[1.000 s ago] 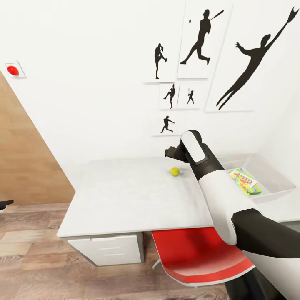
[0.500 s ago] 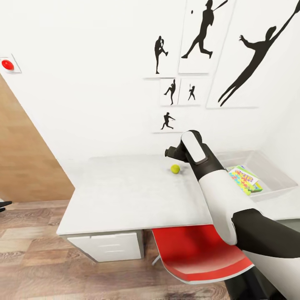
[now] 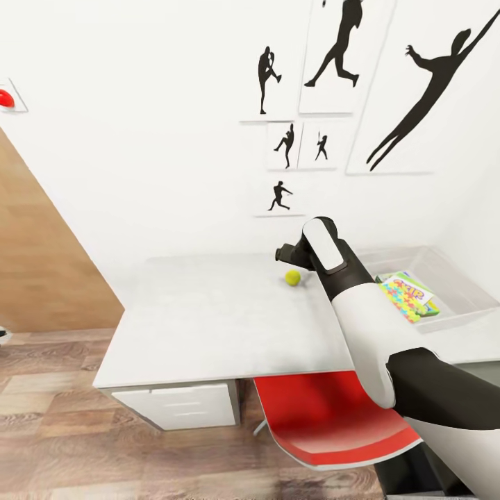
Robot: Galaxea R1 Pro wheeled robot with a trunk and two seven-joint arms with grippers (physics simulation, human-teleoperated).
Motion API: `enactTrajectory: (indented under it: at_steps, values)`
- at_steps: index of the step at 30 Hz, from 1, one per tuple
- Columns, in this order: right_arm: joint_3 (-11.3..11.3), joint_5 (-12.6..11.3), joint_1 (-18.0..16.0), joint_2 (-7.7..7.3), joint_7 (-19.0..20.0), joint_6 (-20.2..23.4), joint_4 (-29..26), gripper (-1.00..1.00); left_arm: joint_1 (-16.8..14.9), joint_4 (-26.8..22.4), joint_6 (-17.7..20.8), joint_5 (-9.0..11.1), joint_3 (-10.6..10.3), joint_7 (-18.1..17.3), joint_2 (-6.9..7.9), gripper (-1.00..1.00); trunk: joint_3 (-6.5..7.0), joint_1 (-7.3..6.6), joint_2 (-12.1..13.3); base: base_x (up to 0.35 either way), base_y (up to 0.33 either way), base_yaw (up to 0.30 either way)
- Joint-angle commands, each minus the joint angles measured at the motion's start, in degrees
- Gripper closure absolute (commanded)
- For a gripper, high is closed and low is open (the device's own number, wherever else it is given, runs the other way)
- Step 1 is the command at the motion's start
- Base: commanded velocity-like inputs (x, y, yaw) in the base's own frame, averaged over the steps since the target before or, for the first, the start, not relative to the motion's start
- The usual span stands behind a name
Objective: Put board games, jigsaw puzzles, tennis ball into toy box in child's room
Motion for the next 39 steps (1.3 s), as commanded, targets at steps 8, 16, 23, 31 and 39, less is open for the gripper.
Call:
enactTrajectory:
  at_steps: [8, 16, 23, 31, 39]
  values:
    - [0.1, -0.5, -0.1, -0.03, -0.7, 0.1, -0.2, -1.0, -0.1, 0.1, 0.6, -0.7, 0.0, -0.5, 0.13, -1.0, -0.87, 0.03, -0.1, 0.0, 0.0, 0.0]
    - [0.2, -0.5, -0.1, -0.03, -0.7, 0.1, -0.3, -1.0, -0.1, 0.0, 0.4, -0.6, -0.8, -0.5, -0.19, -1.0, -1.63, 0.03, -0.1, 0.0, 0.0, 0.0]
    - [0.2, -0.5, -0.1, -0.03, -0.7, 0.1, -0.4, -1.0, -0.2, -0.3, 0.5, -0.3, -0.7, -0.5, 0.23, -1.0, -2.29, 0.03, -0.1, 0.0, 0.0, 0.0]
    - [0.1, -0.5, -0.1, 0.03, -0.8, 0.2, -0.4, -1.0, -5.7, -16.2, 13.1, 10.3, -5.1, -0.5, 0.09, -1.0, -3.05, 0.03, -0.1, 0.0, 0.0, 0.0]
    - [0.1, -0.5, -0.2, 0.11, -0.8, 0.2, -0.4, -1.0, -11.6, -30.4, 15.4, 42.2, -23.7, -0.5, 2.24, -1.0, -3.81, 0.03, -0.1, 0.0, 0.0, 0.0]
